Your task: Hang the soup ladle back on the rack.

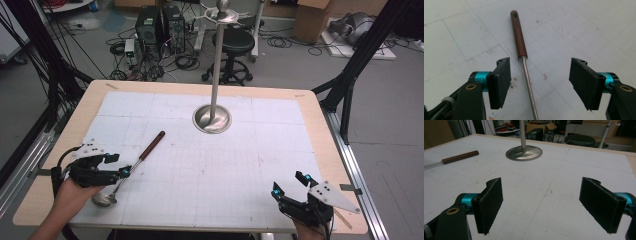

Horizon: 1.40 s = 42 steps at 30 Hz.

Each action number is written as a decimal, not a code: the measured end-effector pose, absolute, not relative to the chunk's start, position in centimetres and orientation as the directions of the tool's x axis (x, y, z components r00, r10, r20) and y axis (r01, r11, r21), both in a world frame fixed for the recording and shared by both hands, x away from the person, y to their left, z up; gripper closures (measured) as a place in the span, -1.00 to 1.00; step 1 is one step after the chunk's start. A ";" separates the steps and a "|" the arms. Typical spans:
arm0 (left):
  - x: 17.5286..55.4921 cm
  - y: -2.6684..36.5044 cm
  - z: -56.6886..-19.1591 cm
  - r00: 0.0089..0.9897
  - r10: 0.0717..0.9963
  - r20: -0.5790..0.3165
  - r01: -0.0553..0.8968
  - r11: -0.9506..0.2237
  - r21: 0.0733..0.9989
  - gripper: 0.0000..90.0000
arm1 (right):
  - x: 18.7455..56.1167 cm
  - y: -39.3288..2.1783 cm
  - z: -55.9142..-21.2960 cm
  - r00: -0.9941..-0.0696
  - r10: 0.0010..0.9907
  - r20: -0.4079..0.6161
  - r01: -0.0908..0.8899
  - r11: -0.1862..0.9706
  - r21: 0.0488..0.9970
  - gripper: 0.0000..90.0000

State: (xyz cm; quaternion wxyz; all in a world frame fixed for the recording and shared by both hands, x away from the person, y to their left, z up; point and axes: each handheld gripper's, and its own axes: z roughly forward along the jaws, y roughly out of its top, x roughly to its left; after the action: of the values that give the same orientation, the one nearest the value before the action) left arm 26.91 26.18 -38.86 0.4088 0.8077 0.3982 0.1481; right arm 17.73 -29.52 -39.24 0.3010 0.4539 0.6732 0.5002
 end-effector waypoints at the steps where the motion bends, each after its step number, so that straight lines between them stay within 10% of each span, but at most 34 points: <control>1: 27.2 25.8 -39.2 0.642 0.763 -0.071 0.545 -0.390 0.742 -0.21 | 17.7 -29.6 -39.2 -0.406 0.913 0.046 0.307 0.088 0.948 -0.61; 42: 29.9 23.3 -41.7 0.595 0.803 -0.034 0.720 -0.514 0.466 0.75 | 17.5 -30.0 -39.1 -0.371 0.927 0.057 0.306 0.064 0.950 -0.61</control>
State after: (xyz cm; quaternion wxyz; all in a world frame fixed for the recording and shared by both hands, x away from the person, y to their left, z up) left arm 29.88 23.31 -41.67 0.2220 0.8651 0.4400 0.0933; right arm 17.52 -30.02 -39.12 0.3105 0.4669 0.6600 0.4999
